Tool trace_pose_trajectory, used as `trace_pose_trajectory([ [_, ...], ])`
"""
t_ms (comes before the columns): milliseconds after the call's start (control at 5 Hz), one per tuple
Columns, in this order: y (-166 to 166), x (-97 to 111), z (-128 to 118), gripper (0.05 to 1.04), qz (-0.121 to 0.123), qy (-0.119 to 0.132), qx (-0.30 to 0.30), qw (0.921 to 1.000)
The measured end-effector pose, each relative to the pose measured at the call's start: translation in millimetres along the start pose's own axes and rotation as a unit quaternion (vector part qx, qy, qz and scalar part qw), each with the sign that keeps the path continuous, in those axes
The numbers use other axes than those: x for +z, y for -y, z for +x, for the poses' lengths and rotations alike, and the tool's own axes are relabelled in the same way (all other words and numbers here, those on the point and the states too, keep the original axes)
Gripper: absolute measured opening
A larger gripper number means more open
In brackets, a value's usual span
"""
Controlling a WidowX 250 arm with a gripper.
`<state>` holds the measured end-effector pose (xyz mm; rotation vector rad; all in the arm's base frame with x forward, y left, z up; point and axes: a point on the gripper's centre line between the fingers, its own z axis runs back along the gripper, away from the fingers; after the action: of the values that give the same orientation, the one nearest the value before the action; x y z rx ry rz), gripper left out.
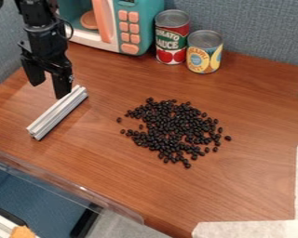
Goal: Sweep into pile
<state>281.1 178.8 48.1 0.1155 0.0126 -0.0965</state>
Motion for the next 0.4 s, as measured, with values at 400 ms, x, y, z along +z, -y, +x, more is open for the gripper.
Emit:
trace_pose_trajectory([
  [400,2.0,-15.6,-1.7,0.999,0.016,-0.013,-0.004,0.9998],
])
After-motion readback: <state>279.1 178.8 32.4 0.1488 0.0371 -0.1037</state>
